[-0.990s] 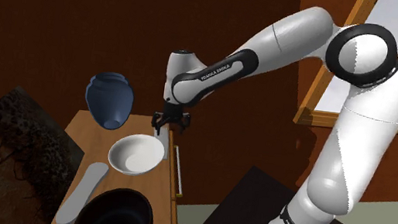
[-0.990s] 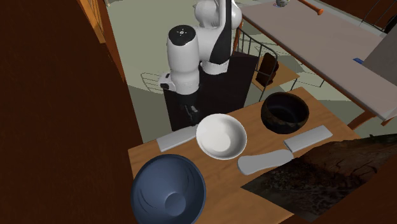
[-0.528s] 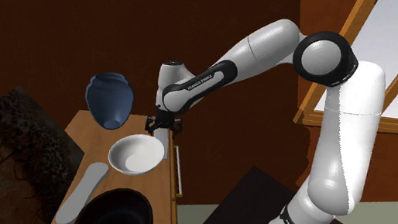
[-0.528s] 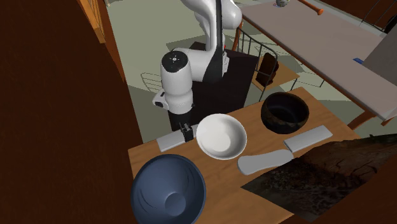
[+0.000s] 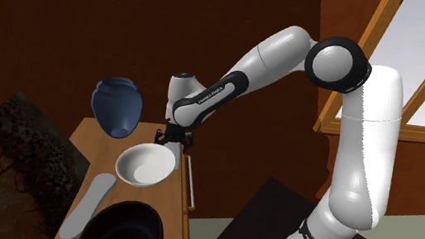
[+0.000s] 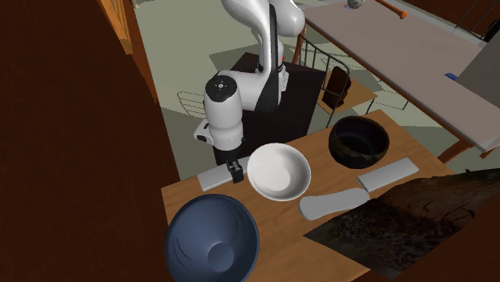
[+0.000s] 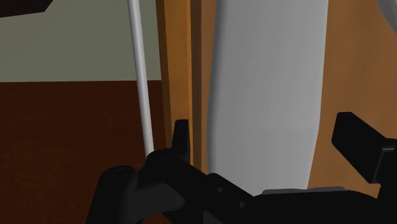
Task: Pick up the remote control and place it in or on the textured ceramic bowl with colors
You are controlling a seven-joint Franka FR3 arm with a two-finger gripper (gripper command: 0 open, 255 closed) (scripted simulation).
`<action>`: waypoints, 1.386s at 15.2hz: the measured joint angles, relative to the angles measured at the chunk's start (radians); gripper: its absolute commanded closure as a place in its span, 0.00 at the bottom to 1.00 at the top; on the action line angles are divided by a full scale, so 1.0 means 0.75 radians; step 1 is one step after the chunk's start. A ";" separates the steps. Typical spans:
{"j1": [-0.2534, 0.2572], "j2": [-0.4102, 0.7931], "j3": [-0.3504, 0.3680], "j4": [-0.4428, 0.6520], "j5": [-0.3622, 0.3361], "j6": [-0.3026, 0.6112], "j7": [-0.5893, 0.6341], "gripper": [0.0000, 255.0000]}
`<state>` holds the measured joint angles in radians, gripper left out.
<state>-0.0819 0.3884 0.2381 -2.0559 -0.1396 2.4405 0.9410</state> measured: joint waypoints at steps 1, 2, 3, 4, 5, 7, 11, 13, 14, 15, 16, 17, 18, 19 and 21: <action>0.000 0.000 0.000 -0.001 0.000 0.001 0.000 0.00; 0.000 0.000 0.000 -0.001 0.000 0.001 0.001 0.00; 0.000 0.000 0.000 -0.001 0.000 0.002 0.001 0.00; 0.000 0.000 0.000 -0.001 0.000 0.002 0.001 1.00; 0.000 0.000 0.000 -0.001 0.000 0.002 0.001 1.00; 0.000 0.000 0.000 -0.002 0.000 0.002 0.001 1.00; 0.000 0.000 0.000 -0.002 0.000 0.002 0.001 1.00; 0.000 0.000 0.000 -0.002 0.000 0.002 0.001 1.00; 0.000 0.000 0.000 -0.002 0.000 0.002 0.001 1.00; 0.000 -0.005 0.001 0.001 0.002 -0.006 0.000 1.00; -0.002 -0.014 0.003 0.002 0.006 -0.016 -0.003 1.00; -0.004 -0.028 0.006 0.003 0.011 -0.030 -0.006 1.00; -0.006 -0.041 0.009 0.002 0.016 -0.043 -0.010 1.00; -0.009 -0.056 0.011 0.002 0.021 -0.056 -0.014 1.00; -0.011 -0.073 0.015 0.016 0.029 -0.087 -0.019 1.00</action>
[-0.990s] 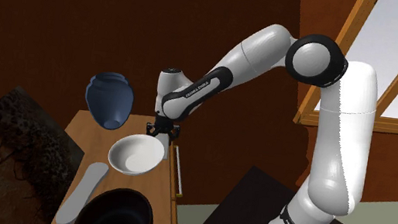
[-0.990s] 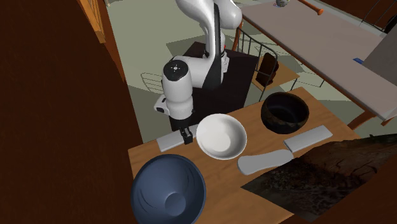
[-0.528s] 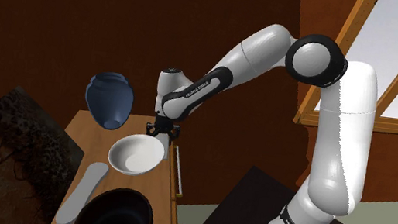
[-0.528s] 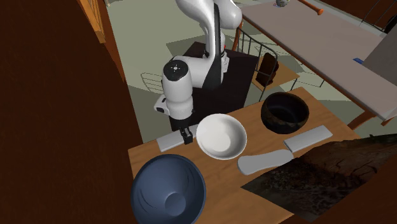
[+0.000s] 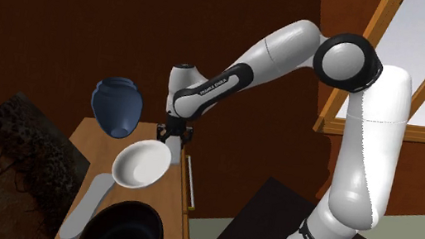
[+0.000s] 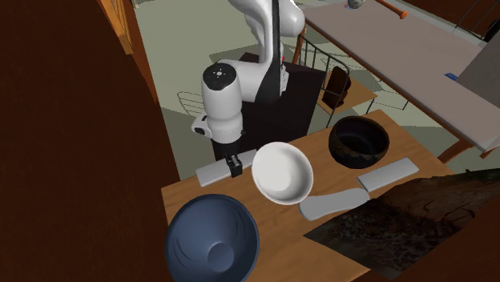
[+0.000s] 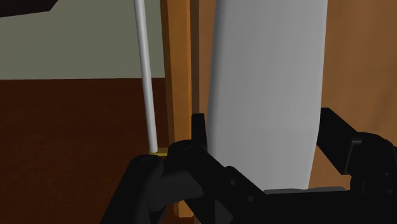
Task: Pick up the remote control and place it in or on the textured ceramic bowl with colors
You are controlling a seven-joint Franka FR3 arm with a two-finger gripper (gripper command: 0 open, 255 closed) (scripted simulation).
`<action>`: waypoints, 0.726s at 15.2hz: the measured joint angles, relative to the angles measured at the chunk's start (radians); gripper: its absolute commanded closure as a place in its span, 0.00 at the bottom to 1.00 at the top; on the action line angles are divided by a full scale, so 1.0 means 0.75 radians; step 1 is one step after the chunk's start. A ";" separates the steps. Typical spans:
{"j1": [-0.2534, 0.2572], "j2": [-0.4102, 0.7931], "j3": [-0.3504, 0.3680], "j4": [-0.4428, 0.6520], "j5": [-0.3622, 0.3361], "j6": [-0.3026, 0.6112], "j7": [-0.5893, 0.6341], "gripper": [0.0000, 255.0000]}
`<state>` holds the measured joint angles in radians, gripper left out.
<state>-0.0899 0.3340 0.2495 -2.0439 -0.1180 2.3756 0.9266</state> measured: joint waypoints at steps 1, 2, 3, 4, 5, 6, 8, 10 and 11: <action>-0.002 -0.017 0.003 -0.005 0.006 -0.011 -0.003 1.00; -0.004 -0.029 0.005 -0.001 0.011 -0.026 -0.007 1.00; -0.007 -0.041 0.007 0.003 0.016 -0.042 -0.012 1.00; -0.007 -0.049 0.008 0.009 0.019 -0.056 -0.014 1.00; -0.007 -0.057 0.010 0.017 0.023 -0.071 -0.015 1.00; -0.009 -0.066 0.012 0.025 0.027 -0.089 -0.019 1.00; -0.011 -0.094 0.016 0.028 0.037 -0.118 -0.024 1.00; -0.015 -0.115 0.018 0.038 0.046 -0.148 -0.032 1.00; -0.016 -0.122 0.018 0.044 0.048 -0.161 -0.035 1.00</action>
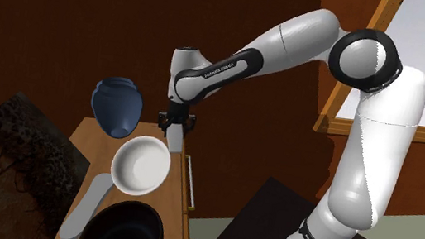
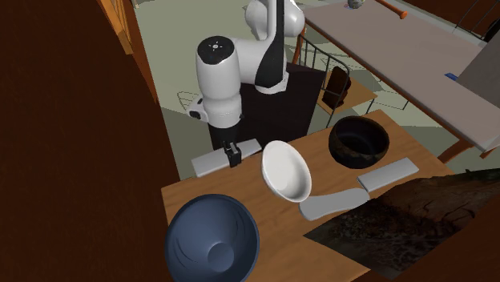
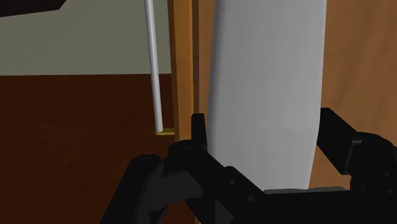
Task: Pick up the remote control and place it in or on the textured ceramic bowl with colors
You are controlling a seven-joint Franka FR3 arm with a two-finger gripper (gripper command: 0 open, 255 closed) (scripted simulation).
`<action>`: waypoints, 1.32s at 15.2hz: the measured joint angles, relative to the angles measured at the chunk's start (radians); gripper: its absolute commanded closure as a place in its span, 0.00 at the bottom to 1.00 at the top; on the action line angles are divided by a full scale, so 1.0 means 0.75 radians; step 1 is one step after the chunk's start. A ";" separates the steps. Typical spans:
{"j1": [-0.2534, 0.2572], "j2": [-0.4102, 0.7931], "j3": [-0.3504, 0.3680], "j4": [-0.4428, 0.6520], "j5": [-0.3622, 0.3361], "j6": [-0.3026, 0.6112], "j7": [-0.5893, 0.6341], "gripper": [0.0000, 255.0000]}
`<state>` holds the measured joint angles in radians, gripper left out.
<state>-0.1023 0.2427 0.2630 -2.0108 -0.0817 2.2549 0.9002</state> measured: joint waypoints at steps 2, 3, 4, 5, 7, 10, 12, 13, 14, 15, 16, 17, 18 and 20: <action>-0.001 -0.017 0.002 0.019 0.007 -0.035 -0.005 1.00; -0.002 -0.029 0.004 0.022 0.011 -0.050 -0.007 1.00; -0.001 -0.040 0.006 0.029 0.015 -0.067 -0.005 1.00; -0.002 -0.051 0.007 0.031 0.019 -0.081 -0.009 1.00; -0.004 -0.062 0.007 0.056 0.024 -0.116 -0.015 1.00; -0.006 -0.091 0.010 0.074 0.034 -0.161 -0.020 1.00; -0.006 -0.099 0.011 0.105 0.038 -0.200 -0.023 1.00; -0.007 -0.109 0.012 0.108 0.042 -0.213 -0.025 1.00; -0.008 -0.118 0.012 0.118 0.045 -0.231 -0.027 1.00; -0.008 -0.124 0.012 0.128 0.047 -0.246 -0.029 1.00; -0.008 -0.129 0.013 0.141 0.049 -0.265 -0.029 1.00; -0.008 -0.137 0.013 0.149 0.051 -0.280 -0.031 1.00; -0.008 -0.141 0.014 0.161 0.053 -0.296 -0.031 1.00; -0.002 -0.155 0.019 0.159 0.057 -0.308 -0.021 1.00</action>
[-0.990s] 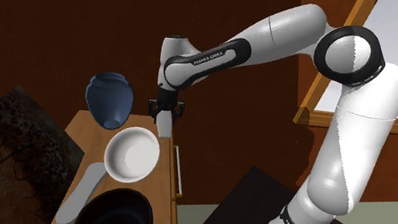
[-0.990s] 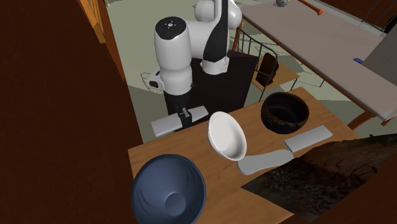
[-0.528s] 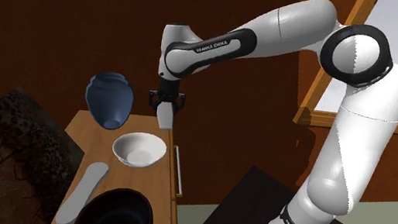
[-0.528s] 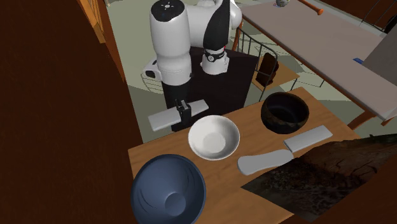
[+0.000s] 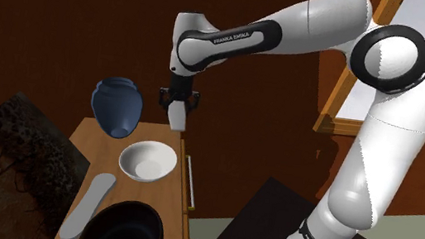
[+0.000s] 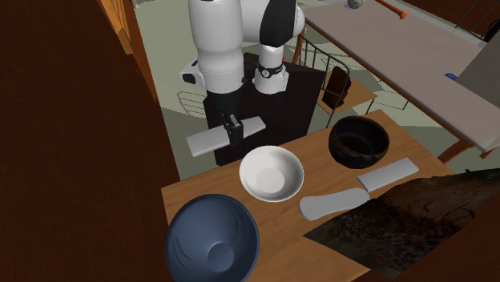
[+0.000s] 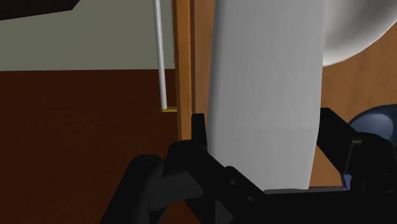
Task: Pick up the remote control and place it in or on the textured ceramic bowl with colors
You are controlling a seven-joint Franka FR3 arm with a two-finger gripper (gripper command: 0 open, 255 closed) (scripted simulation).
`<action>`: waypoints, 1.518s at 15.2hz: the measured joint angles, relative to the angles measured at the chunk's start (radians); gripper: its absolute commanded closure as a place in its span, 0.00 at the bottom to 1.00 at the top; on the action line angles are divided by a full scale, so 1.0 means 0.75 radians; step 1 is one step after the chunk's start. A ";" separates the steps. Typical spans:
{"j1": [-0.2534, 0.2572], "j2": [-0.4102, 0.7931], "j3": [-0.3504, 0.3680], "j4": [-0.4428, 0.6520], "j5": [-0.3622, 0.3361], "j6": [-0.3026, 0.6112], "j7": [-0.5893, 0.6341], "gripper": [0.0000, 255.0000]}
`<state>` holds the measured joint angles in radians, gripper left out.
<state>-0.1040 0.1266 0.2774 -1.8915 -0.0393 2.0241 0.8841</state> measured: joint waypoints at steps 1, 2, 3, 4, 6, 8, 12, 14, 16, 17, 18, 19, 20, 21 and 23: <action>0.009 -0.022 0.008 -0.023 0.005 0.001 0.015 1.00; 0.024 -0.035 0.021 -0.040 0.008 0.005 0.042 1.00; 0.034 -0.055 0.031 -0.061 0.013 0.008 0.060 1.00; 0.049 -0.075 0.044 -0.084 0.018 0.012 0.086 1.00; 0.076 -0.117 0.070 -0.134 0.031 0.021 0.134 1.00; 0.107 -0.148 0.100 -0.173 0.041 0.029 0.190 1.00; 0.166 -0.181 0.159 -0.207 0.052 0.033 0.303 1.00; 0.194 -0.194 0.188 -0.222 0.058 0.036 0.357 1.00; 0.226 -0.222 0.220 -0.242 0.072 0.031 0.415 1.00; 0.242 -0.226 0.238 -0.244 0.074 0.029 0.448 1.00; 0.257 -0.221 0.255 -0.248 0.071 0.037 0.481 1.00; 0.274 -0.218 0.273 -0.250 0.070 0.043 0.517 1.00; 0.289 -0.217 0.290 -0.247 0.070 0.039 0.548 1.00; 0.303 -0.217 0.305 -0.242 0.070 0.035 0.578 1.00; 0.336 -0.209 0.341 -0.239 0.066 0.040 0.648 1.00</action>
<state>0.1478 -0.0304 0.5334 -2.0707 0.0103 2.0538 1.3702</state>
